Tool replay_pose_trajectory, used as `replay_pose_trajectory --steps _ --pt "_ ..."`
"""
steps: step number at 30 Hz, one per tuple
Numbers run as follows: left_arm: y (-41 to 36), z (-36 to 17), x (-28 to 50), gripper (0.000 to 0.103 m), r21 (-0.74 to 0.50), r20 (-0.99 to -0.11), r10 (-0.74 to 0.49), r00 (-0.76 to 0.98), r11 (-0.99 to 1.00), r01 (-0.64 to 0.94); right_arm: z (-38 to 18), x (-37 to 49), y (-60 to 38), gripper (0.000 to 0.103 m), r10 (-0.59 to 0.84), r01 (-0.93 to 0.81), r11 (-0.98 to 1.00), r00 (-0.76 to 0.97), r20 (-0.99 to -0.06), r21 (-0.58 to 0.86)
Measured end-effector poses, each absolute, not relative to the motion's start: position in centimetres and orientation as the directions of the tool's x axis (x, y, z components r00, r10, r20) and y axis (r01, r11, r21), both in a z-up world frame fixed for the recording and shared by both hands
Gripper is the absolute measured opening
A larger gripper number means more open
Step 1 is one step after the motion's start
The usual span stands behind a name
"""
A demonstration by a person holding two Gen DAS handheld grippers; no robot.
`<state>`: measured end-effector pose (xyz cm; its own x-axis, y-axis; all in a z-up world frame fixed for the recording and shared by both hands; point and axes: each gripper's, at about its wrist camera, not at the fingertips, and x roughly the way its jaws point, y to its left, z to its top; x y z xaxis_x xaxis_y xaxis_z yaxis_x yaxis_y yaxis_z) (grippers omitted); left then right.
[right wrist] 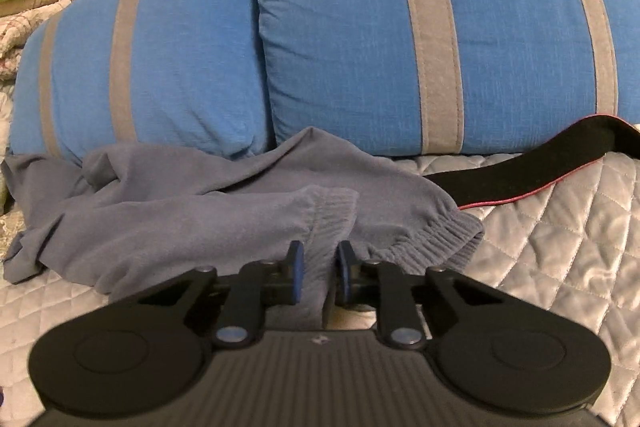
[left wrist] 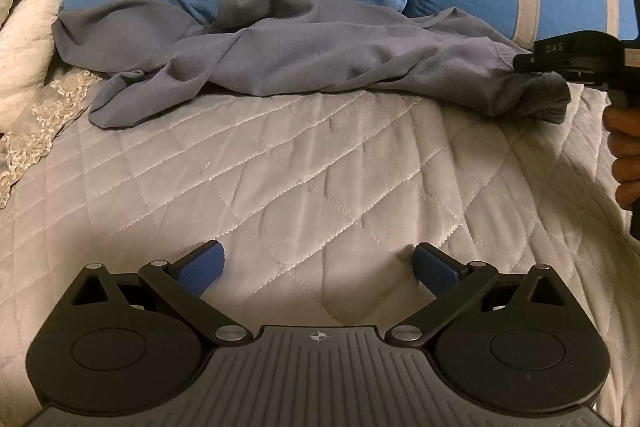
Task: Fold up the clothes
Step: 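Close the right gripper on the ribbed cuff, then lift the cuff with the right gripper and pull the pants leg out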
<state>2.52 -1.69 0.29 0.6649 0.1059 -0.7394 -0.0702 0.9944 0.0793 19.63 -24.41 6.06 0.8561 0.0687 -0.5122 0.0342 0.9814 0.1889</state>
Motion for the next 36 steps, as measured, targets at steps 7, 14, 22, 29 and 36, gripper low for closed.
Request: replay_pose_trajectory --steps 7,14,22,29,36 --pt "-1.7 0.1 2.4 0.103 0.077 -0.728 0.105 0.678 0.994 -0.071 6.4 19.5 -24.1 0.016 0.059 0.046 0.982 0.848 -0.526 0.184" --pt "-1.8 0.1 2.6 0.103 0.074 -0.723 0.105 0.683 0.994 -0.074 6.7 18.9 -24.1 0.008 0.069 0.047 0.978 0.846 -0.528 0.203" --pt "-1.7 0.1 2.8 0.103 0.061 -0.717 0.090 0.691 0.996 -0.067 8.7 15.5 -23.2 0.004 0.123 -0.005 0.973 0.853 -0.507 0.229" --pt "-1.5 0.3 3.1 0.102 0.048 -0.731 0.077 0.679 0.997 -0.062 9.0 9.3 -21.4 0.003 0.197 -0.114 0.975 0.832 -0.519 0.189" --pt "-0.4 0.9 3.4 0.102 -0.025 -0.756 0.015 0.654 0.998 -0.051 7.7 4.8 -20.1 0.001 0.256 -0.193 0.967 0.774 -0.579 0.169"
